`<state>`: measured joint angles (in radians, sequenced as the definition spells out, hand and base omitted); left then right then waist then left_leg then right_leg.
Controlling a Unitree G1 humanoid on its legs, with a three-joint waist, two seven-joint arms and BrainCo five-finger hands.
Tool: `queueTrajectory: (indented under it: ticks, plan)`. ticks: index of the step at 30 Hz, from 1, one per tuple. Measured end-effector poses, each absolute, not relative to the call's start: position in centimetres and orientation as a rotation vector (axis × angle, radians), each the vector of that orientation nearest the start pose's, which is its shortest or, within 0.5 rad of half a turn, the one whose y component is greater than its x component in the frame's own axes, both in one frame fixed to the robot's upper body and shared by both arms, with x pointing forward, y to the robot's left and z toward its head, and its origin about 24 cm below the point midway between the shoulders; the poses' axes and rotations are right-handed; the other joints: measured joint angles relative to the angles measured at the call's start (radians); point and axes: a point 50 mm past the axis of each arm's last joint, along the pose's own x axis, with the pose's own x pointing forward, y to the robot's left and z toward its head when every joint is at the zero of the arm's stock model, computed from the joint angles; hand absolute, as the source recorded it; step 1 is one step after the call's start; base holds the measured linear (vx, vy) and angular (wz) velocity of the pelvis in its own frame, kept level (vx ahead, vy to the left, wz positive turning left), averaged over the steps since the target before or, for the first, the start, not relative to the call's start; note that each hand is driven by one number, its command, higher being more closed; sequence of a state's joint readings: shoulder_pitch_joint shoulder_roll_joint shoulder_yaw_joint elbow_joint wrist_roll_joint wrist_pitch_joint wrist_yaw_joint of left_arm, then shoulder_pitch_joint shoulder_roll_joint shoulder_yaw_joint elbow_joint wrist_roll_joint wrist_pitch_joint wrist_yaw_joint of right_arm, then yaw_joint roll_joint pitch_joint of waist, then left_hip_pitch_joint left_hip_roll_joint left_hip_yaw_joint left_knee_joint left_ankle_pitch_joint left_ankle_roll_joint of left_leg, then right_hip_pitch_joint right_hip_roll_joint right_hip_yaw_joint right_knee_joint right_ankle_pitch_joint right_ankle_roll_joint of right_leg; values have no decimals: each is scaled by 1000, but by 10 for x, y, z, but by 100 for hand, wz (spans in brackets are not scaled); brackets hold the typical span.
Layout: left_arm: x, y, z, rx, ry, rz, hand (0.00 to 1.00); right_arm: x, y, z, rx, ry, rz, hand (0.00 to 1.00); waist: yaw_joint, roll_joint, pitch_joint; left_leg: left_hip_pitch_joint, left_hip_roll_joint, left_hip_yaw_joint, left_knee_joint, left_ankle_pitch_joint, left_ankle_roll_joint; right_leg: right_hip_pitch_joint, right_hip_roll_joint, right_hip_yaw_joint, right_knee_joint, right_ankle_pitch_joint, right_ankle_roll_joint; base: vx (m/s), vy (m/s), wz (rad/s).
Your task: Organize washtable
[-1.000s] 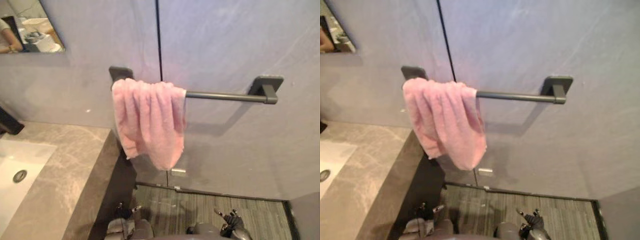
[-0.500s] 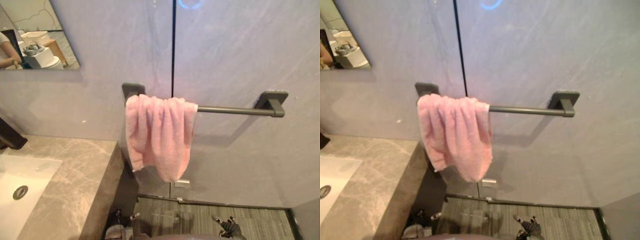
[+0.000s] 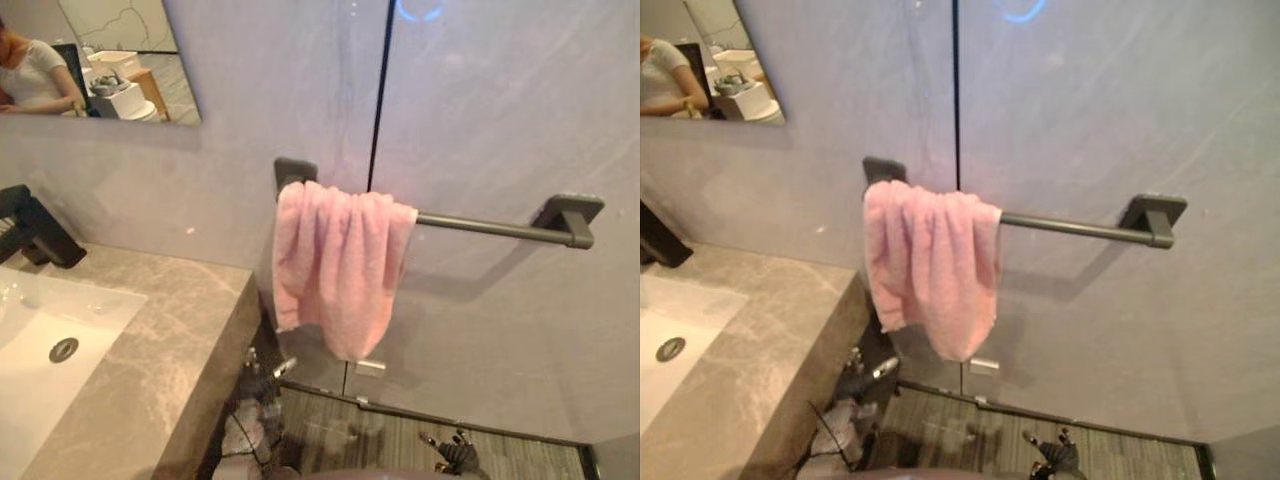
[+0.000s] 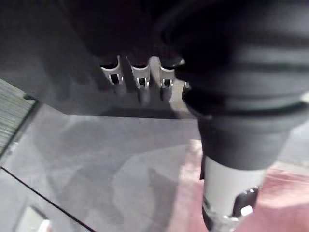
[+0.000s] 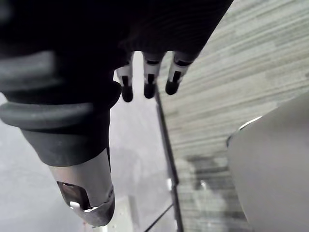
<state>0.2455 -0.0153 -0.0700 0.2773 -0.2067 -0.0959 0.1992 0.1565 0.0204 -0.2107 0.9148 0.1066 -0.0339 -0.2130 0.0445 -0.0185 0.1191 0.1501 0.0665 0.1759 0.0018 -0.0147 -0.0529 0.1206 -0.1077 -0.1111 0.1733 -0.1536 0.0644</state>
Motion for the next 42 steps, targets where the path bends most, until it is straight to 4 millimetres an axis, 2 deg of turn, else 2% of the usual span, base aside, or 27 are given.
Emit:
queueTrajectory:
  ticks: [8,19,23,29,36,39,40,42]
  plan:
    - [190,154,-22,-220,224,263,0,86,-186,-157,103,1045,-485,0,2,-7,-2,5,2,-14,10,0,0,26,-1,-22,-4,-3,0,2,-8,8]
    - [199,144,9,-245,82,226,0,83,-189,-157,96,1053,-489,0,1,-9,-22,3,4,1,12,-1,-1,30,2,-5,-10,-3,0,-24,2,-2]
    - [200,143,10,-219,77,202,0,78,-189,-158,91,1063,-486,0,-1,-4,-52,7,6,13,2,-1,-1,29,6,6,-25,3,-1,14,3,-9]
    - [214,146,17,-161,40,166,0,78,-188,-158,83,1064,-460,0,-2,2,-68,22,15,25,-27,5,-9,30,21,22,-43,11,-7,14,-11,-9]
    - [220,151,2,-93,98,169,0,86,-188,-153,51,1021,-410,0,-11,8,-71,27,23,34,-53,14,-21,22,41,35,-73,26,-16,31,-18,-7]
    - [218,156,-6,-67,133,172,0,102,-186,-145,40,950,-379,0,-17,16,-71,24,25,42,-58,16,-23,11,52,48,-73,28,-20,-3,-27,-10]
    - [217,158,-10,-57,153,169,100,106,-186,-143,40,930,-371,0,-24,16,-71,25,25,44,-58,15,-23,9,53,52,-73,29,-20,-12,-15,-10]
    - [218,159,-17,-42,187,161,100,118,-183,-136,37,877,-350,0,-33,16,-71,17,25,52,-59,16,-23,-7,56,65,-73,37,-24,-25,-2,-20]
